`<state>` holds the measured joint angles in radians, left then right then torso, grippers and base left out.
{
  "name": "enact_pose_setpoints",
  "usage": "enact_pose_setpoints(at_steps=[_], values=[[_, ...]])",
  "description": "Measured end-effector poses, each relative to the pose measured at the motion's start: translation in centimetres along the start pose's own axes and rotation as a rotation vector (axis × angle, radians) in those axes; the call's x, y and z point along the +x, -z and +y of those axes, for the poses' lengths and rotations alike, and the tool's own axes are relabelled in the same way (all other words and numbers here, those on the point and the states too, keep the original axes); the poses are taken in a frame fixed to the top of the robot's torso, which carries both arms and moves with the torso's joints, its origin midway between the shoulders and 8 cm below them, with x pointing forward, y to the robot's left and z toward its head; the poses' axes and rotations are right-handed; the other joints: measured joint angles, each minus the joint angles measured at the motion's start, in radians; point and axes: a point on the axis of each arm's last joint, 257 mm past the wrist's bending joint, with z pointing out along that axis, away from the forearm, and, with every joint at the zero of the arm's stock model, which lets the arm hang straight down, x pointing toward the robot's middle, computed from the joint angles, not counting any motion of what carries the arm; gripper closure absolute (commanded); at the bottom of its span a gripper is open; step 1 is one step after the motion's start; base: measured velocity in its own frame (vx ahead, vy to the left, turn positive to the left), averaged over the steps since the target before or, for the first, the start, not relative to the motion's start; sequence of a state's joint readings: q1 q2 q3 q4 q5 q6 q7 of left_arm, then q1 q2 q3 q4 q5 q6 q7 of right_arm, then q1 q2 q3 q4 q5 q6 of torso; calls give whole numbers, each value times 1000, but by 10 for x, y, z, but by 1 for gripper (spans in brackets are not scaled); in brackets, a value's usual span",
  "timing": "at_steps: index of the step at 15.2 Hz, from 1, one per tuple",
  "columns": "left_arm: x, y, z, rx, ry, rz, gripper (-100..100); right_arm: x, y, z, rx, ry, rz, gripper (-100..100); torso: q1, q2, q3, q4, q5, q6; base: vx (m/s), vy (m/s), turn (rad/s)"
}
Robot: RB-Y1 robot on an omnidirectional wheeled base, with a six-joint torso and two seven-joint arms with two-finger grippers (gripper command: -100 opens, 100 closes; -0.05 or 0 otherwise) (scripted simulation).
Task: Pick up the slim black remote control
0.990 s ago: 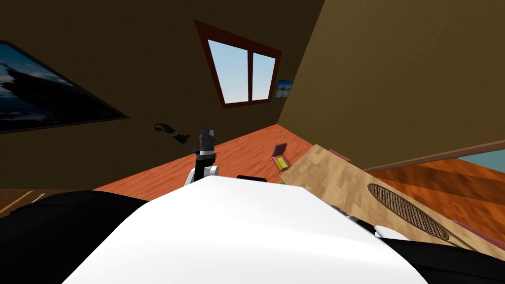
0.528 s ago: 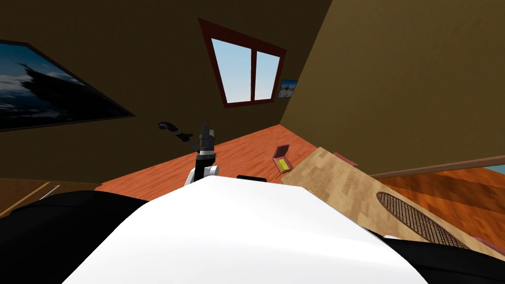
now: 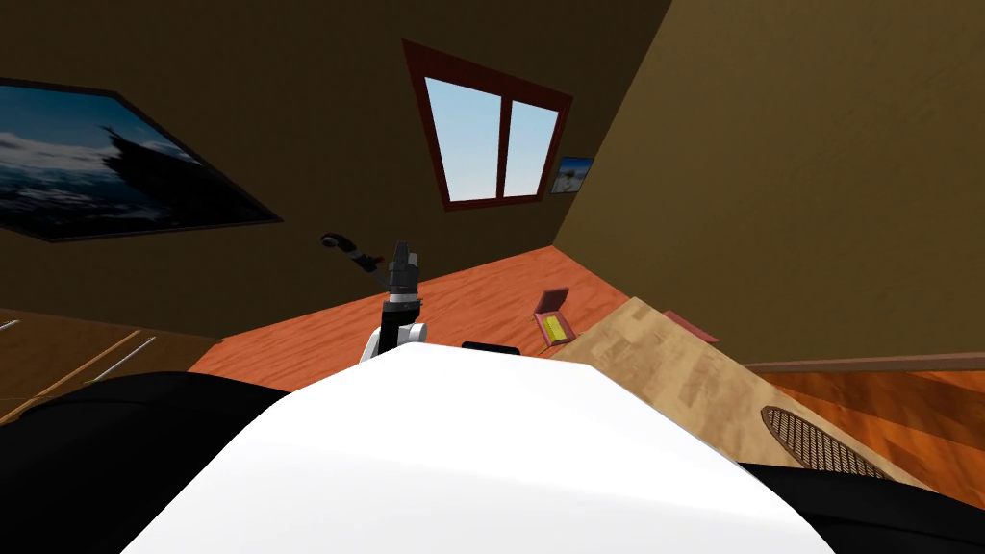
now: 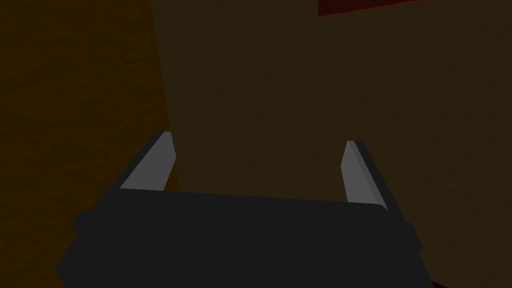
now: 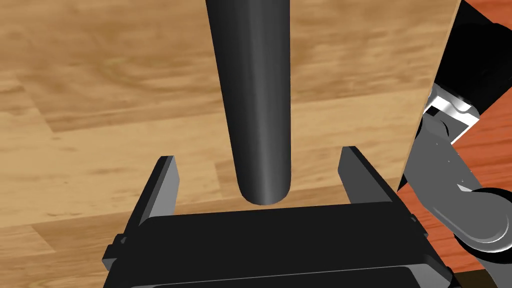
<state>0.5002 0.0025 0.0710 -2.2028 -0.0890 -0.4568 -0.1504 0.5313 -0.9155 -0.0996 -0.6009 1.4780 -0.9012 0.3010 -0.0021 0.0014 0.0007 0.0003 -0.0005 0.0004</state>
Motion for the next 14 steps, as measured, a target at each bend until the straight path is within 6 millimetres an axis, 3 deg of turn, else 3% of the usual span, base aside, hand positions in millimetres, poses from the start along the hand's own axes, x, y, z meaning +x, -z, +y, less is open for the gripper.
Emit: enact_pose_setpoints(at_steps=[6,7,12,14], values=[[0,0,0,0,0,0,0,2,-17,15,-5,-14,6,-100,1,3,2,1,0,0,2,-35,41],[0,0,0,0,0,0,0,2,-18,15,-5,-14,7,100,2,3,2,1,0,0,1,-10,3],[0,0,0,0,0,0,0,2,-18,16,-7,-12,7,100,0,3,2,1,-1,0,-1,8,-14],[0,0,0,0,0,0,0,2,-8,4,-1,-5,6,100,2,3,2,1,0,0,0,52,-67]])
